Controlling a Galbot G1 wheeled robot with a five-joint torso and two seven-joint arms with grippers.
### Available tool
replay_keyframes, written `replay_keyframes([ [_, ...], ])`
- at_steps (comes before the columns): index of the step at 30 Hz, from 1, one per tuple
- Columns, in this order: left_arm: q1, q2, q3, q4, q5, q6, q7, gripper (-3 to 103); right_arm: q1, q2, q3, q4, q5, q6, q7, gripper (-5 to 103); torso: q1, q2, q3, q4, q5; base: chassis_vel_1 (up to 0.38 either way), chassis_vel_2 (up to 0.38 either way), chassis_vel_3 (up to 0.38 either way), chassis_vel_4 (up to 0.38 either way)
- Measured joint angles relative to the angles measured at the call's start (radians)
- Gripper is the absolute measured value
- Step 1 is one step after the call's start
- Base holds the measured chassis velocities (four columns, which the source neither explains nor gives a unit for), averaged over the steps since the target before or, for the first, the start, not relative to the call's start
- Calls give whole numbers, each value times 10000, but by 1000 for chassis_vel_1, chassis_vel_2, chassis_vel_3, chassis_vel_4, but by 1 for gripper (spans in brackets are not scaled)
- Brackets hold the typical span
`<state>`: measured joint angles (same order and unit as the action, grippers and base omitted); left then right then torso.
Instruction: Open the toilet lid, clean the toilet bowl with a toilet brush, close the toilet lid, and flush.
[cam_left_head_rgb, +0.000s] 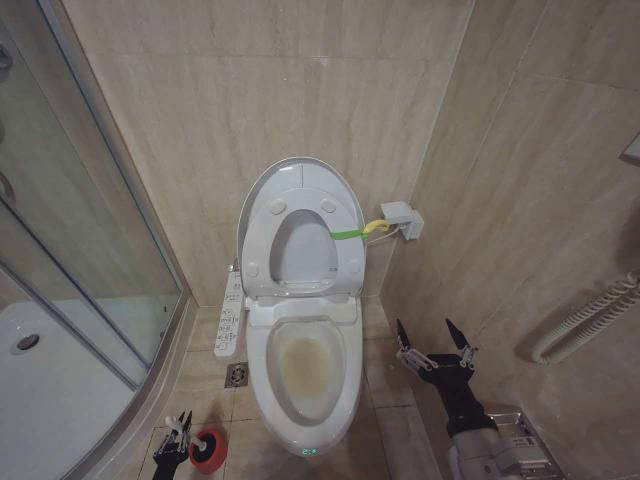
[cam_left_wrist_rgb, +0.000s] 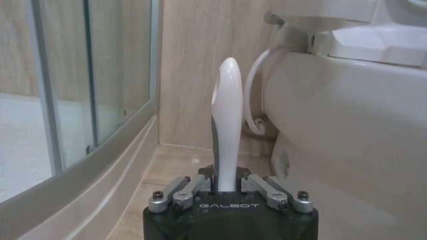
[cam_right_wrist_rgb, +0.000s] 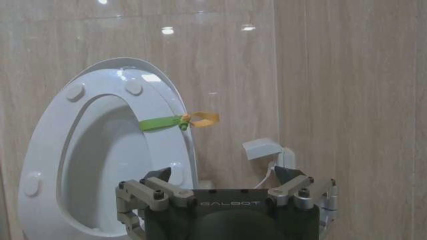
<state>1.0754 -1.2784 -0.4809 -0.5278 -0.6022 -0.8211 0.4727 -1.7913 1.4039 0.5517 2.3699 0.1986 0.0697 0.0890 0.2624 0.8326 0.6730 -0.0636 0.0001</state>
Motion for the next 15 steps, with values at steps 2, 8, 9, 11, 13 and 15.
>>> replay_keyframes([
  [2,-5,-22,25,25,117,-4,-8,20,0,0,0,0,0,0,0,100,0,0,0,0,2,0,0,0,0],
  [8,67,-52,-38,-2,1019,-35,-270,20,0,0,0,0,0,0,0,100,0,1,0,-1,4,0,0,0,0],
  [9,106,-46,-46,-26,1122,-39,-301,20,0,0,0,-1,0,0,0,100,0,1,-1,-1,3,0,0,0,0],
  [11,156,-43,-56,-72,1186,-40,-326,20,0,0,0,0,0,0,0,100,-1,1,0,0,3,0,0,0,0],
  [13,317,-52,-79,-226,1215,-40,-410,20,0,0,0,0,0,0,0,100,-1,1,0,-1,1,0,0,0,0],
  [15,367,-59,-80,-265,1215,-41,-447,20,0,0,0,0,0,0,0,100,-1,1,0,0,1,0,0,0,0],
])
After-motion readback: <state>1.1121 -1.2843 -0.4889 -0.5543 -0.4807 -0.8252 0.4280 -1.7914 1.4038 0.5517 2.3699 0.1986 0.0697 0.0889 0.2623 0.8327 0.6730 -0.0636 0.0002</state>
